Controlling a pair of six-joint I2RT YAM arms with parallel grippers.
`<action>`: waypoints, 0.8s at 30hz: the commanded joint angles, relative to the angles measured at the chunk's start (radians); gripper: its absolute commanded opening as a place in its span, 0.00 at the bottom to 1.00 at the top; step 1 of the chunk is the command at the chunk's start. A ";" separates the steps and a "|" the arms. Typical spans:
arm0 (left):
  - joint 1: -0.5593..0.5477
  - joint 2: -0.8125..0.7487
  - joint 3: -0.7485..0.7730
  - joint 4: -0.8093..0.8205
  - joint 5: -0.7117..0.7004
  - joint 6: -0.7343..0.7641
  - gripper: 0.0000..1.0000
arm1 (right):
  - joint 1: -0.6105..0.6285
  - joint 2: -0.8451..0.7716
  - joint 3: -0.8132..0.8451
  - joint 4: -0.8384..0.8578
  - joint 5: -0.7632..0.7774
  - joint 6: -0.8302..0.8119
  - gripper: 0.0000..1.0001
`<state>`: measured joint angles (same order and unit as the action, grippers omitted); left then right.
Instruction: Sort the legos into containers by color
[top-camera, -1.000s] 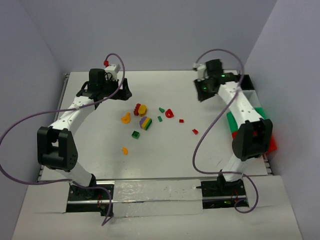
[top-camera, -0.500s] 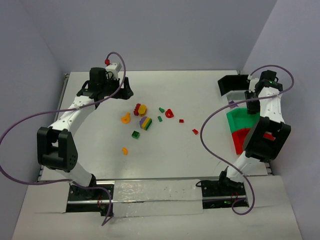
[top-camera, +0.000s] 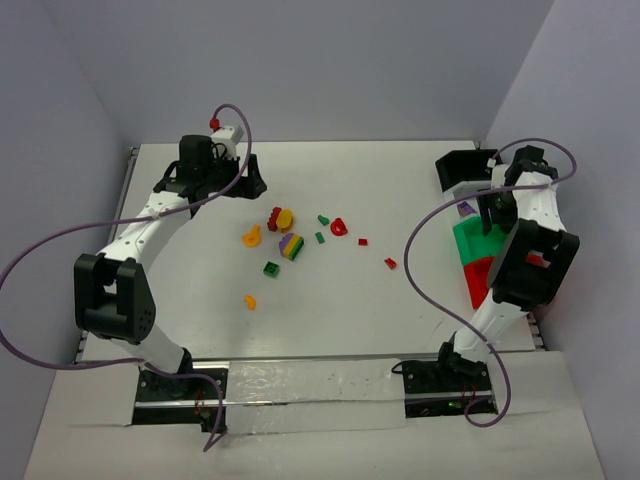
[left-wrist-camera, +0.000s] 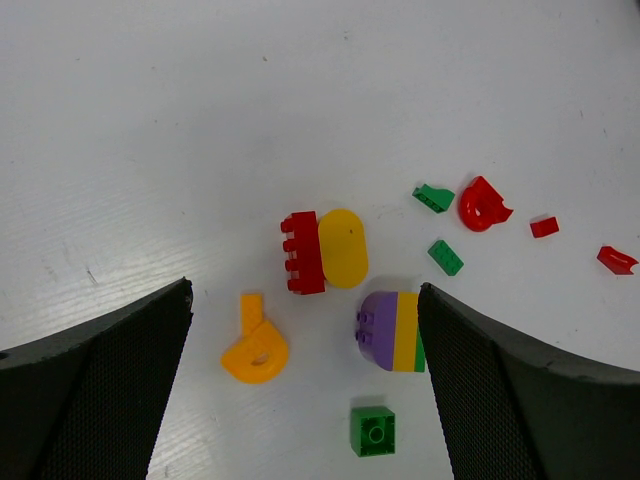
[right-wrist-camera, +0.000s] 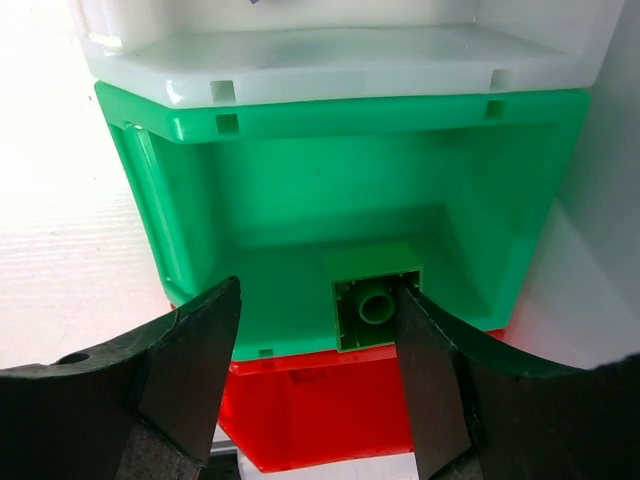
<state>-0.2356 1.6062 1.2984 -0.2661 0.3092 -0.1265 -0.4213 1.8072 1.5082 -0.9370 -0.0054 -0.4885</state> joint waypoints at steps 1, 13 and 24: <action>-0.004 -0.014 0.038 0.033 0.001 0.001 0.99 | 0.011 -0.031 0.064 -0.038 -0.021 -0.010 0.67; -0.004 -0.024 0.017 0.060 0.029 0.006 0.99 | 0.033 -0.027 0.040 -0.030 -0.001 0.018 0.74; -0.090 0.043 -0.022 0.307 0.323 -0.231 0.92 | 0.033 -0.042 -0.008 -0.010 -0.073 0.044 0.81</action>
<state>-0.2572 1.6084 1.2822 -0.1551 0.4400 -0.1969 -0.3897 1.8069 1.5082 -0.9611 -0.0284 -0.4707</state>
